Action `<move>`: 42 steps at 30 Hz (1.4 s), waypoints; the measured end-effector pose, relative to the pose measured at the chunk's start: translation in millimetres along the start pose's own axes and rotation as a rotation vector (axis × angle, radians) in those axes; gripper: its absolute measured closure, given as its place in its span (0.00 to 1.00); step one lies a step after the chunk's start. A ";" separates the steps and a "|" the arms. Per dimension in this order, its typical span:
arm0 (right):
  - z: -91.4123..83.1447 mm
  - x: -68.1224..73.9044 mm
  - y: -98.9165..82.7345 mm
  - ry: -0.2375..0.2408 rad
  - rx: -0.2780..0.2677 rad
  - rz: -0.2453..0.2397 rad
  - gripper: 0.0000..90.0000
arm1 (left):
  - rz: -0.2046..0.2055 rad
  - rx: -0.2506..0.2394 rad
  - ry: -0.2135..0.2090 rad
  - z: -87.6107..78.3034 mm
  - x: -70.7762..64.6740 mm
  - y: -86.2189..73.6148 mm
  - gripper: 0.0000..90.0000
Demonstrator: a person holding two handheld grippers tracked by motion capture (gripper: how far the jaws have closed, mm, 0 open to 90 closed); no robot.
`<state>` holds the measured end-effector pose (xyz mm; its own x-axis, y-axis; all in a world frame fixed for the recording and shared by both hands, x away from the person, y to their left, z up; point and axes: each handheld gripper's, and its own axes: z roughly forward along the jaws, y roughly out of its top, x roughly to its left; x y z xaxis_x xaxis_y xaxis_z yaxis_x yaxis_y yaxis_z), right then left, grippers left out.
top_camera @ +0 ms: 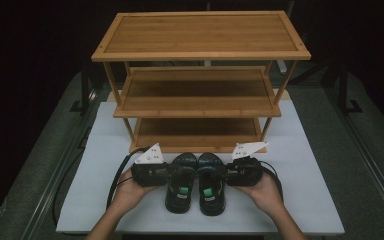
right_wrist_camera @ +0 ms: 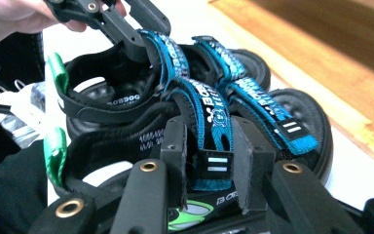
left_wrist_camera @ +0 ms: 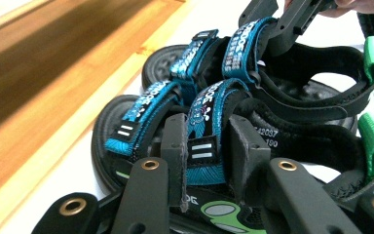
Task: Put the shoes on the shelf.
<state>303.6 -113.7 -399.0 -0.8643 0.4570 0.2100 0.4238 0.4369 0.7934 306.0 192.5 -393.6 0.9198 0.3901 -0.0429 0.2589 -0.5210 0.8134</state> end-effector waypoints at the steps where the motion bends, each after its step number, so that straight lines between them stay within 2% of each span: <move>1: -0.4 -0.5 0.8 -0.001 -0.003 0.000 0.77 | 0.001 -0.001 0.002 -0.4 0.7 0.8 0.79; 11: -4.1 -12.4 10.3 -0.053 -0.043 0.001 0.77 | 0.012 -0.040 0.046 -2.0 9.7 15.2 0.79; 16: -0.2 -25.9 21.6 -0.113 -0.084 -0.008 0.77 | 0.017 -0.047 0.082 2.4 20.4 24.4 0.79; 19: 2.6 -30.8 25.2 -0.132 -0.101 -0.008 0.77 | 0.014 -0.067 0.104 6.3 26.7 26.8 0.79; 25: 14.7 -50.4 36.3 -0.182 -0.133 -0.019 0.77 | 0.008 -0.120 0.177 19.1 48.0 26.1 0.79; 27: 18.1 -56.0 39.9 -0.194 -0.139 -0.023 0.77 | 0.008 -0.132 0.191 20.9 50.6 25.8 0.79; 29: 21.5 -59.8 42.4 -0.216 -0.154 -0.033 0.76 | 0.012 -0.164 0.228 25.2 56.6 24.0 0.79; 31: 24.1 -63.5 42.6 -0.221 -0.159 -0.037 0.76 | 0.011 -0.177 0.246 28.2 60.0 22.2 0.79; 36: 31.1 -68.9 40.2 -0.239 -0.163 -0.034 0.76 | -0.001 -0.173 0.249 36.1 66.5 18.4 0.79; 39: 32.7 -70.8 38.7 -0.241 -0.173 -0.035 0.76 | -0.018 -0.174 0.241 38.0 69.3 16.1 0.79; 42: 32.4 -69.9 36.5 -0.237 -0.159 -0.036 0.76 | -0.026 -0.170 0.222 39.7 70.7 13.1 0.79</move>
<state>388.2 -104.7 -403.2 -0.7827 0.6199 0.0558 0.3305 0.3379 0.8813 386.1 183.1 -409.0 0.8215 0.5682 0.0473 0.2114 -0.3806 0.9003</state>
